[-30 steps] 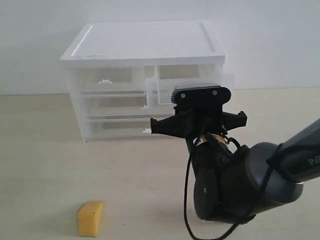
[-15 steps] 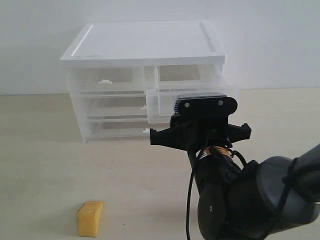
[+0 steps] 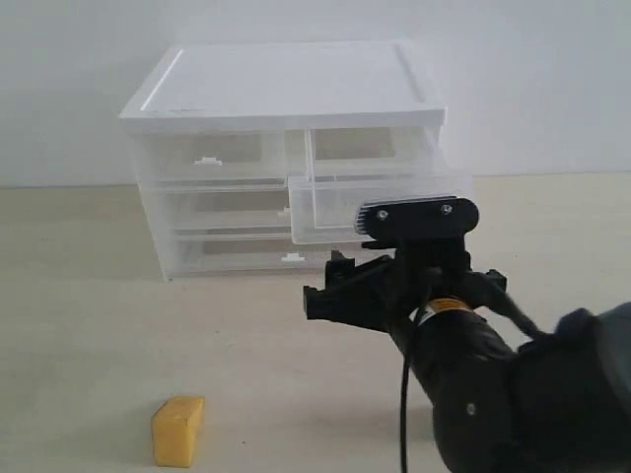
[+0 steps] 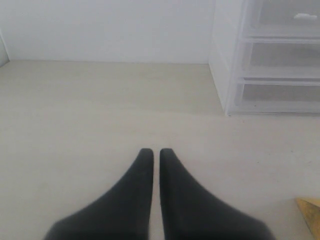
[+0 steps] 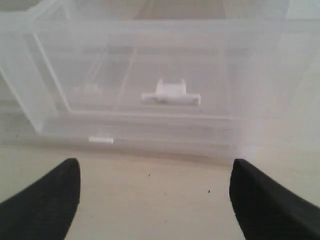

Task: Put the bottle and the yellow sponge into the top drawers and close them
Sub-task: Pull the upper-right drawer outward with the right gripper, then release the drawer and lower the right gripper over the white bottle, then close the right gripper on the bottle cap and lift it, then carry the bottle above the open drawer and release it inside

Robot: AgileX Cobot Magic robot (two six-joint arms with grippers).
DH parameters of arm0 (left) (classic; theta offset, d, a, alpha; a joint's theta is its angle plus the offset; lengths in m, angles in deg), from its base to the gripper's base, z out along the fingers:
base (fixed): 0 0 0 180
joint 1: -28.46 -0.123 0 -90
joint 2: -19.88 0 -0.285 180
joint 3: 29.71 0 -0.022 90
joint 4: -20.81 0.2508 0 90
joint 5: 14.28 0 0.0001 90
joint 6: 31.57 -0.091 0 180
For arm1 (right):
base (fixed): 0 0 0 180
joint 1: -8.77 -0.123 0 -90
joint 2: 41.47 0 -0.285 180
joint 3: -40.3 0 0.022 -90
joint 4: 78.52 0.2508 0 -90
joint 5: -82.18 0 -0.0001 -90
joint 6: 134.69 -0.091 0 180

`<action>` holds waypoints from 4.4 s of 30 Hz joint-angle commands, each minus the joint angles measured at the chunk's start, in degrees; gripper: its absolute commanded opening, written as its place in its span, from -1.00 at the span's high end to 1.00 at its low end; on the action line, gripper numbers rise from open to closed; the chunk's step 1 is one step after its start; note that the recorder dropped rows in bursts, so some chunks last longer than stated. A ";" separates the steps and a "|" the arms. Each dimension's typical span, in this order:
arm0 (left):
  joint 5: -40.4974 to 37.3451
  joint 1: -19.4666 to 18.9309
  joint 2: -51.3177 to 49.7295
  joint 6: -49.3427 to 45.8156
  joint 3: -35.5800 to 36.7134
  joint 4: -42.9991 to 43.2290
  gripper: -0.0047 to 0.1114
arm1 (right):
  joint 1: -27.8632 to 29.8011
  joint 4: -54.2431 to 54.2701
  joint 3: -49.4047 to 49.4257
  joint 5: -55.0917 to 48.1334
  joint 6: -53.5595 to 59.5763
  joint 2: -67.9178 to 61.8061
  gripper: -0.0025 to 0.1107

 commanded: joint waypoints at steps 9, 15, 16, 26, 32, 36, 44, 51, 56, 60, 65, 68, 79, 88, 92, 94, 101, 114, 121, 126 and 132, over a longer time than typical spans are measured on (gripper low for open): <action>0.66 0.16 -0.19 -0.19 -0.17 -0.42 0.84 | 0.03 -0.55 3.92 -37.82 30.07 22.52 0.58; 0.66 0.16 -0.19 -0.19 -0.17 -0.42 0.84 | 8.46 -0.31 -0.07 -60.27 31.43 28.63 0.93; 0.66 0.16 -0.19 -0.19 -0.17 -0.42 0.84 | 10.29 -0.84 -1.11 -66.87 31.43 28.63 0.93; 0.66 0.16 -0.19 -0.19 -0.17 -0.42 0.84 | 20.54 -32.40 -14.89 -105.12 7.69 28.39 0.93; 0.66 0.16 -0.19 -0.19 -0.17 -0.42 0.84 | 20.54 -53.59 -17.51 -109.44 -8.48 28.39 0.71; 0.66 0.16 -0.19 -0.19 -0.17 -0.42 0.84 | 20.54 -54.35 -17.39 -111.36 -6.94 28.39 -0.12; 0.66 0.16 -0.19 -0.19 -0.17 -0.42 0.84 | 20.99 -54.35 -17.39 -106.04 -7.88 24.92 -0.33; 0.66 0.16 -0.19 -0.19 -0.17 -0.42 0.84 | 28.52 -47.46 -17.39 -101.79 -3.54 17.18 -0.33; 0.66 0.16 -0.19 -0.19 -0.17 -0.42 0.84 | 29.09 -38.93 -17.39 -98.02 1.55 13.74 -0.33; 0.66 0.16 -0.19 -0.19 -0.17 -0.42 0.84 | 29.09 -38.78 -17.39 -96.29 1.55 11.30 -0.33; 0.66 0.16 -0.19 -0.19 -0.17 -0.42 0.84 | 29.09 -38.68 -17.39 -94.17 1.33 7.78 -0.33; 0.66 0.16 -0.19 -0.19 -0.17 -0.42 0.84 | 29.09 -38.96 -17.39 -93.47 1.33 5.65 -0.33; 0.66 0.16 -0.19 -0.19 -0.17 -0.42 0.84 | 29.09 -38.83 -17.39 -89.46 1.33 2.50 -0.33; 0.66 0.16 -0.19 -0.19 -0.17 -0.42 0.84 | 29.09 -38.83 -17.39 -86.16 1.67 -0.16 -0.33; 0.66 0.16 -0.19 -0.19 -0.17 -0.42 0.84 | 29.09 -38.57 -17.39 -84.71 1.67 -0.95 -0.23; 0.66 0.16 -0.19 -0.19 -0.17 -0.42 0.84 | 29.09 -38.57 -17.39 -85.05 1.67 -0.95 -0.09; 0.66 0.16 -0.19 -0.19 -0.17 -0.42 0.84 | 29.09 -38.57 -17.39 -87.79 1.67 -0.95 0.13; 0.66 0.16 -0.19 -0.19 -0.17 -0.42 0.84 | 29.09 -38.99 -19.24 -95.77 5.08 1.47 0.96; 0.66 0.16 -0.19 -0.19 -0.17 -0.42 0.84 | 29.24 -38.41 -19.70 -97.70 12.12 13.17 0.96; 0.66 0.16 -0.19 -0.19 -0.17 -0.42 0.84 | 29.24 -35.48 -23.37 -102.74 20.99 19.38 0.96; 0.66 0.16 -0.19 -0.19 -0.17 -0.42 0.84 | 35.57 -15.46 -30.46 -112.04 44.07 20.87 0.96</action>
